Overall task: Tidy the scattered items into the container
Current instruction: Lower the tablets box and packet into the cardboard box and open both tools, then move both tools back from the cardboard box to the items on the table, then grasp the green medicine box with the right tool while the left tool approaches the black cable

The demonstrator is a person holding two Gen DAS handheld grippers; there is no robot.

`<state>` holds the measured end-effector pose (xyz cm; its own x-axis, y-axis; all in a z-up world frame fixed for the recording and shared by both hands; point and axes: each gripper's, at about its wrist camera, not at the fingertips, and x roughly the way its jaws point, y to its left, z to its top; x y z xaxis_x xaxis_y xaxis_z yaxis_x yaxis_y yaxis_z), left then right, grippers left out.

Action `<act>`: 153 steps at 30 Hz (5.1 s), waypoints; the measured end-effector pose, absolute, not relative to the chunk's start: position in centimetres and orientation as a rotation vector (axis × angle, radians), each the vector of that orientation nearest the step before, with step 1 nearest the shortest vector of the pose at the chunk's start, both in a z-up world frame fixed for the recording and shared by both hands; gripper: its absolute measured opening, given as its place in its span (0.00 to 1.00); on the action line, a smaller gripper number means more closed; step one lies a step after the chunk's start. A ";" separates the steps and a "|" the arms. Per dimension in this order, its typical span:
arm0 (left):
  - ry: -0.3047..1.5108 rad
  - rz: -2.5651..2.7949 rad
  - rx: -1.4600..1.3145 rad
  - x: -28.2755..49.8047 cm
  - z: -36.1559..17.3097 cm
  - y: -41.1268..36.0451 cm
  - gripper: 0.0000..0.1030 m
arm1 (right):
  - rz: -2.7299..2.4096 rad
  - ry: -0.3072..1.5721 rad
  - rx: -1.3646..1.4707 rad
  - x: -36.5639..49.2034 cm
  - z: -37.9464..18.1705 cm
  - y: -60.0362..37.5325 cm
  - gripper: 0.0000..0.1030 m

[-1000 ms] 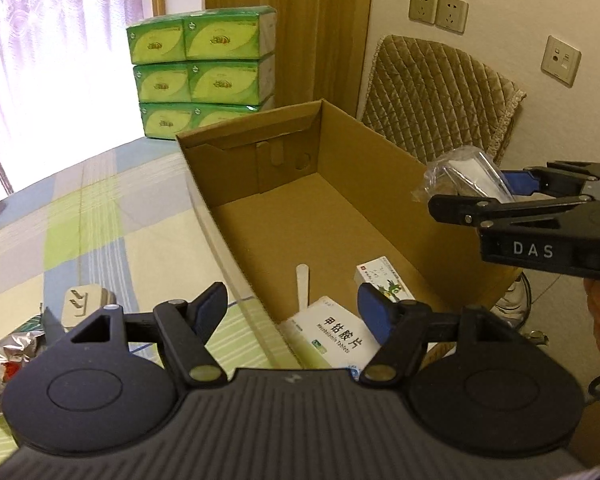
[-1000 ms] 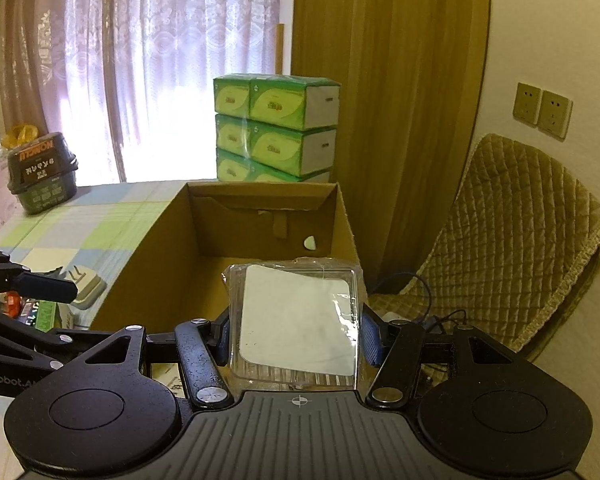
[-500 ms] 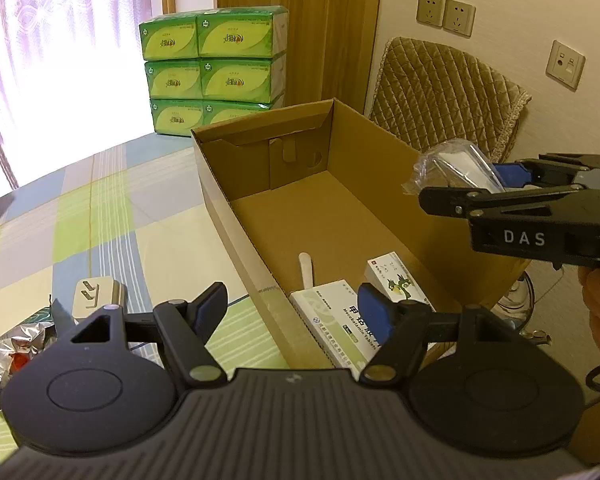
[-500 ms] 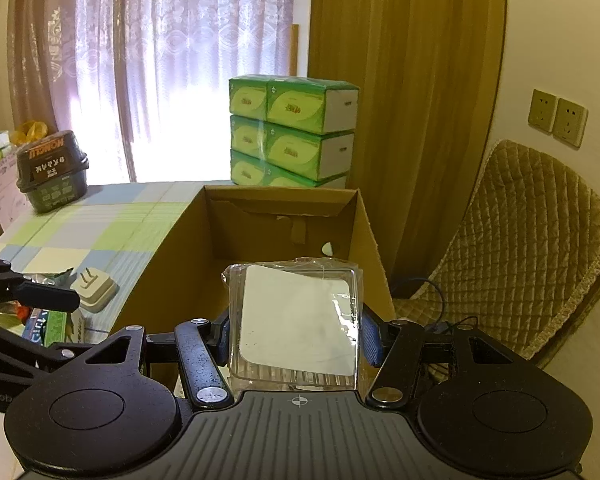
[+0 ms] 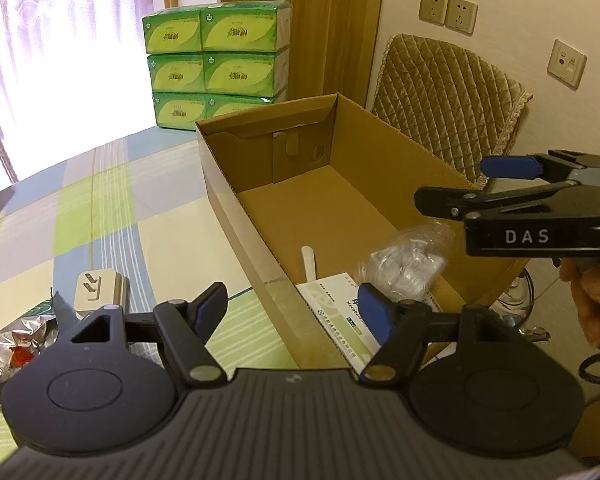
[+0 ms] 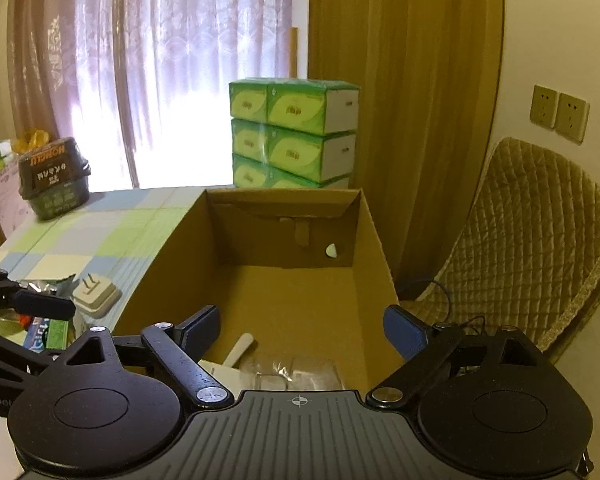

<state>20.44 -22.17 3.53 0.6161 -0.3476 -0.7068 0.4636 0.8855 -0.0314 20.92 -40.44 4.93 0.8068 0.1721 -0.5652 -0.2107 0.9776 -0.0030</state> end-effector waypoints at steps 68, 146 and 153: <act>0.816 -0.091 0.090 12.0 1.6 -0.2 0.99 | 0.519 0.565 -0.131 12.6 7.3 -25.2 0.91; 0.942 -0.264 -0.053 17.1 -6.9 0.8 0.69 | 0.583 0.873 -0.243 18.1 -6.7 -18.3 0.32; 0.928 -0.288 -0.004 17.5 -7.7 -1.7 0.54 | 0.563 0.874 -0.217 18.6 -6.8 -18.7 0.32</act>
